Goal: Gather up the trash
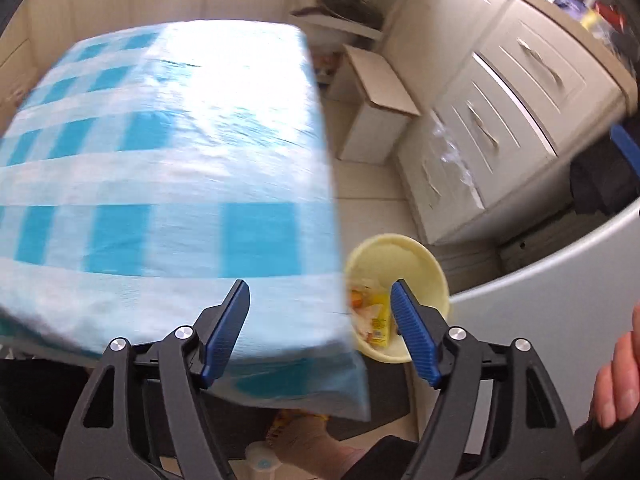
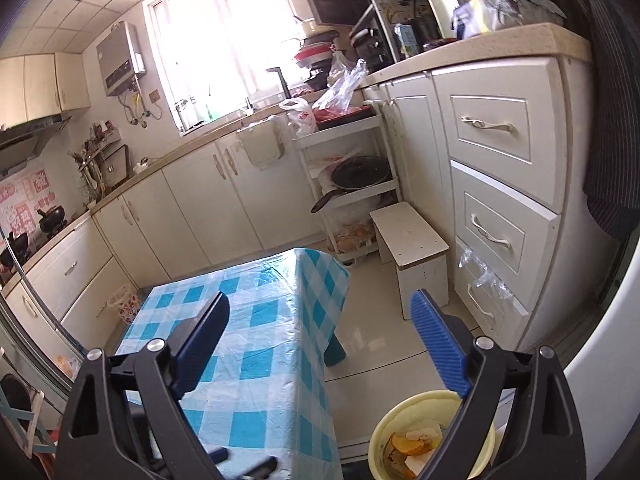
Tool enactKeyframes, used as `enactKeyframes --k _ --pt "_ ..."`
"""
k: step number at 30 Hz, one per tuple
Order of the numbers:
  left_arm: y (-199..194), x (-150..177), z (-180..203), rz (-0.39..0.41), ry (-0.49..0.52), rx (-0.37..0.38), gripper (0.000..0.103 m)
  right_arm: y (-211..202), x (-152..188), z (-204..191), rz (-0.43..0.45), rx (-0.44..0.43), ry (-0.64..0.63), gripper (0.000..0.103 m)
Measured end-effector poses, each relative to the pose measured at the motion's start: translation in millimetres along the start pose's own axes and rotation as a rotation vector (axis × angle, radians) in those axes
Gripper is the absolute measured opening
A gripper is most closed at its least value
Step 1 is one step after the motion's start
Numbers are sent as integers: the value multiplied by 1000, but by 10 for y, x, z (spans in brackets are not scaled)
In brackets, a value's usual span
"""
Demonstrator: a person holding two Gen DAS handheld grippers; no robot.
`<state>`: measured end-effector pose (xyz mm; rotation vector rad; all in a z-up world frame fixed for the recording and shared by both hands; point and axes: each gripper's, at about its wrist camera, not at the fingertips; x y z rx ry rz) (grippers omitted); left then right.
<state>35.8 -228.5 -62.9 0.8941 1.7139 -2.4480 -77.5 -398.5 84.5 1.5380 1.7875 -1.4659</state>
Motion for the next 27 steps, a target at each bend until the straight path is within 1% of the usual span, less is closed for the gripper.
enactKeyframes --k 4,9,11,14,17,21,27 --pt "-464 -89 -473 75 -17 -110 79 56 7 -254 -8 -14 -36 91" --pt "-1055 -114 -1025 183 -1 -233 86 66 174 -643 -31 -45 -92 92" --pt "-1228 -95 -1211 221 9 -291 88 62 270 -828 -39 -59 -126 93" --pt "-1391 -47 -1433 256 23 -368 88 20 421 -1094 -39 -73 -174 93" --pt "-1515 28 -1623 277 18 -403 89 -43 578 -1320 -27 -94 -209 94" --pt "-1640 162 -1739 297 28 -429 91 -49 781 -1549 -35 -113 -233 95" --pt "-1739 259 -1955 321 25 -435 93 131 971 -1859 -57 -118 -262 95"
Point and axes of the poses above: each gripper's, at about its wrist camera, not at the fingertips, and y roughly the way its jaws point, z to its right, x to its underside, and after that the axes turned 6 degrees about y, right-handed
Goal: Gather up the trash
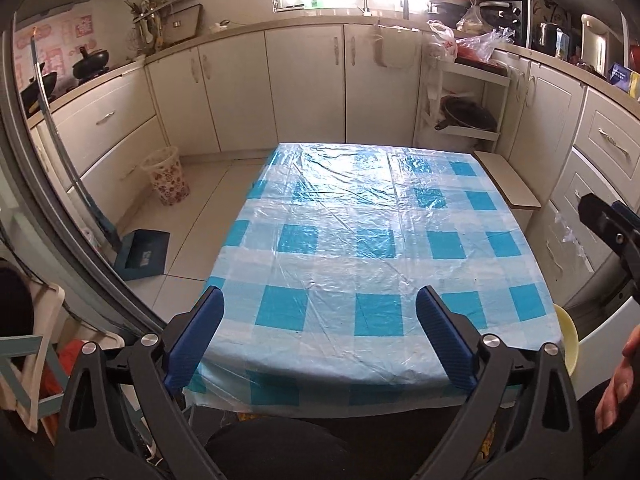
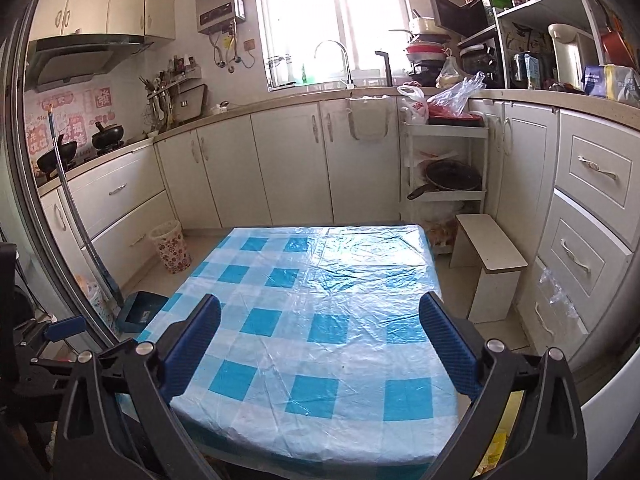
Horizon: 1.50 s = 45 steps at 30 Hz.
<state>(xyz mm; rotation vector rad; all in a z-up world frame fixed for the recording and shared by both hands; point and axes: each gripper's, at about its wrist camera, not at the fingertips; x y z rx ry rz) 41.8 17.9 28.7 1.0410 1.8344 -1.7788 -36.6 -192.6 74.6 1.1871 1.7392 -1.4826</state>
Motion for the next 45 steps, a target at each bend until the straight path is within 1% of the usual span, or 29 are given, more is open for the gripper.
enactKeyframes --k 6,9,12,14,17,18,20,23,26,29,36,39,45 --pt "4 60 -205 5 -20 16 93 250 71 -333 -37 -10 -5 95" --pt "-47 72 -249 13 -17 27 93 276 86 -493 -31 -25 -22 95" --pt "-145 65 -270 25 0 21 94 200 103 -589 -14 -33 -20 95" --pt "-242 60 -291 37 0 32 95 83 136 -639 -2 -35 -20 95" --pt "-436 68 -277 60 2 32 95 -176 204 -681 1 -21 -38 95" --pt "-489 80 -250 61 17 25 95 -269 225 -674 2 -16 -40 95" --pt "-619 133 -190 71 41 20 95 -479 271 -647 2 -3 -34 96" --pt "-800 226 -110 71 47 48 95 -775 349 -619 3 40 -54 96" --pt "-980 328 -20 73 69 45 95 -1072 431 -578 26 66 -60 96" --pt "-1175 425 48 83 94 37 95 -1322 511 -493 37 86 -38 96" --pt "-1606 575 100 112 116 65 95 -1705 653 -384 31 135 34 96" --pt "-1771 616 111 128 127 86 95 -1840 718 -425 54 147 34 96" --pt "-2002 656 57 160 125 45 95 -1937 750 -426 92 164 58 96"
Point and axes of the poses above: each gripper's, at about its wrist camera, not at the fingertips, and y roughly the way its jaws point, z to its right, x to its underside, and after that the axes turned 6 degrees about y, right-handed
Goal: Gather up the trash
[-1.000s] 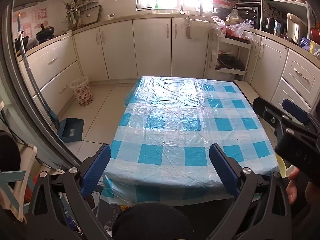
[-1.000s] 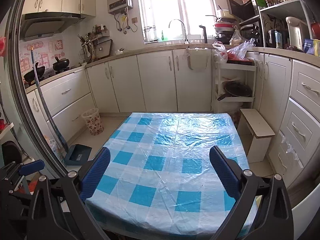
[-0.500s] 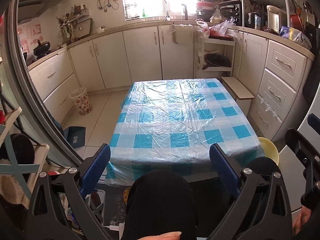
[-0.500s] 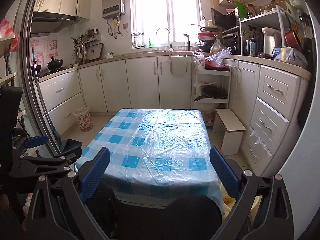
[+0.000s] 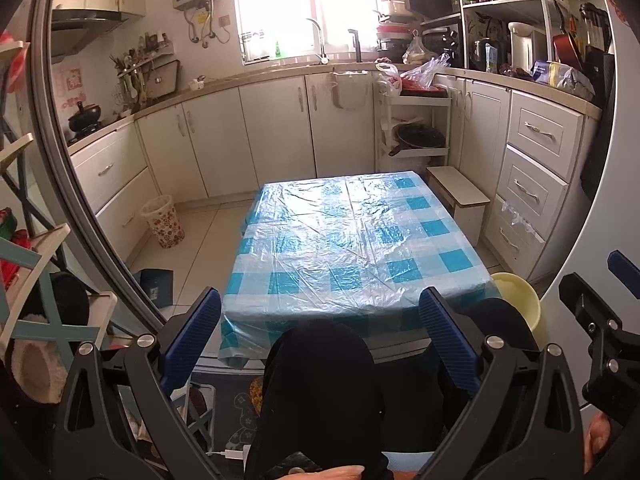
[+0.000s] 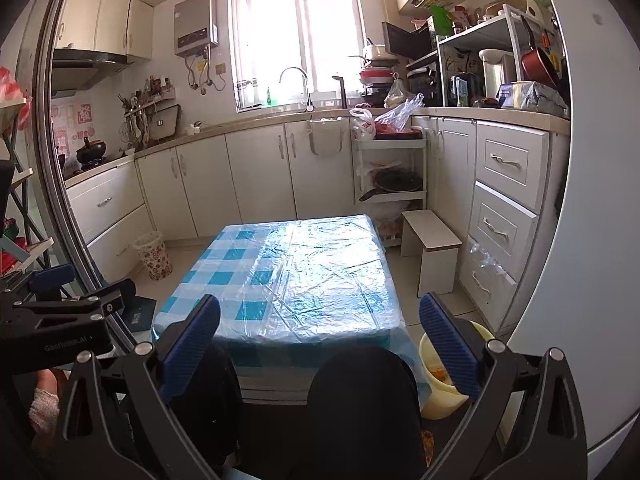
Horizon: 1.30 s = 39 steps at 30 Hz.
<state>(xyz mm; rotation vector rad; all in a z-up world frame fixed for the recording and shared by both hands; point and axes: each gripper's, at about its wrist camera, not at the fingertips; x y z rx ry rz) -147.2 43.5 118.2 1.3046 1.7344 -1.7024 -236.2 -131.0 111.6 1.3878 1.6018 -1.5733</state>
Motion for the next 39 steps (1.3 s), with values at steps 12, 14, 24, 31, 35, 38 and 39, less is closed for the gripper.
enactKeyframes --k 12,14,24,31,35,38,39 --pt "-41 59 -95 -1 -4 -18 95 -58 41 -97 39 -18 -28 96" --pt "-37 68 -97 0 0 -16 95 -65 41 -112 45 -20 -35 96" --pt "-21 91 -160 3 -24 -3 95 -24 44 -144 33 -24 -41 96" --pt "-33 135 -206 31 -44 -14 95 -34 55 -162 38 -28 -49 96" --pt "-34 136 -200 28 -42 -10 95 -36 55 -160 41 -27 -52 96" --pt "5 142 -197 6 -49 11 95 -37 54 -146 44 -25 -49 96" --pt "22 151 -202 -1 -54 13 95 -35 57 -144 44 -24 -50 96"
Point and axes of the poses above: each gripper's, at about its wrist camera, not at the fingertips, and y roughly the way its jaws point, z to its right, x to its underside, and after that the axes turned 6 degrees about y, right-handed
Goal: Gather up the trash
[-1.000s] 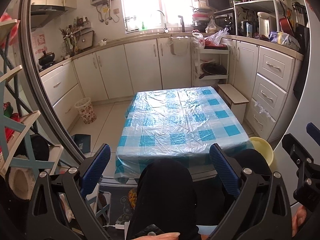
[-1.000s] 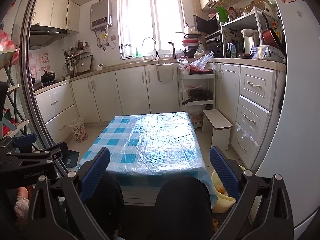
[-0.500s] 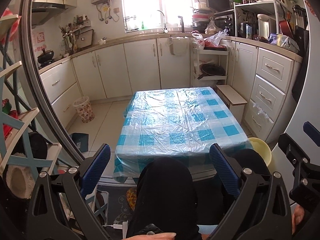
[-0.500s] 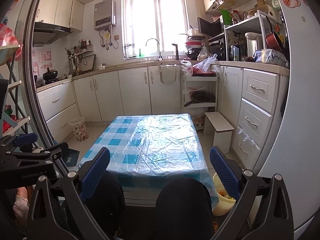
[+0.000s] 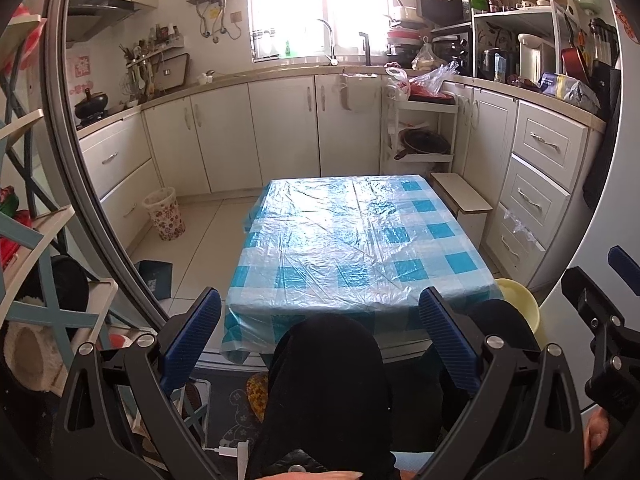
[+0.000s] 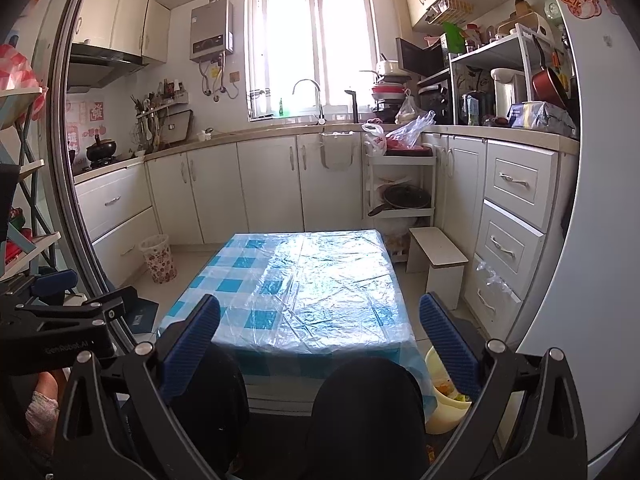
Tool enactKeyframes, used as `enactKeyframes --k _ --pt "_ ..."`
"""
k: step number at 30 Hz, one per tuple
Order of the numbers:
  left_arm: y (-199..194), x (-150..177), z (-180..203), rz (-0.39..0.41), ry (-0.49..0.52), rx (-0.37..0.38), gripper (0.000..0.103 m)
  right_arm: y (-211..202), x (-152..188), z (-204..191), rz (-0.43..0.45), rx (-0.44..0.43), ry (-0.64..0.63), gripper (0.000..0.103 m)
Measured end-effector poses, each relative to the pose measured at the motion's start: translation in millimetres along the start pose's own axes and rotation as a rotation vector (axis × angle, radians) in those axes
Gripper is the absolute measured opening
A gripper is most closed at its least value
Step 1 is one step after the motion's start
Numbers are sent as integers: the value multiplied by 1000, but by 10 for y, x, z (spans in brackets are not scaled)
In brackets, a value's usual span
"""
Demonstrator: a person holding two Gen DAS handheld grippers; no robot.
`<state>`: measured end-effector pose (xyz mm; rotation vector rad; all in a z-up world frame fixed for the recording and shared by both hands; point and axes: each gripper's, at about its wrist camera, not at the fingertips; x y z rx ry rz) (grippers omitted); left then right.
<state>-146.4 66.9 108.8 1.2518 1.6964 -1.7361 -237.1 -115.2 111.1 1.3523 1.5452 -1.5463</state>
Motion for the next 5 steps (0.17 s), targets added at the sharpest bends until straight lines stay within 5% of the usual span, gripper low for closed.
enactKeyframes --k 5 --pt "70 38 -14 -23 -12 10 95 11 -5 10 -4 0 4 96"
Point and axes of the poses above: each gripper's, at about its wrist camera, not at the fingertips, and y roughly the way its jaws point, z to its right, x to its underside, and after that the axes turned 6 degrees about y, right-handed
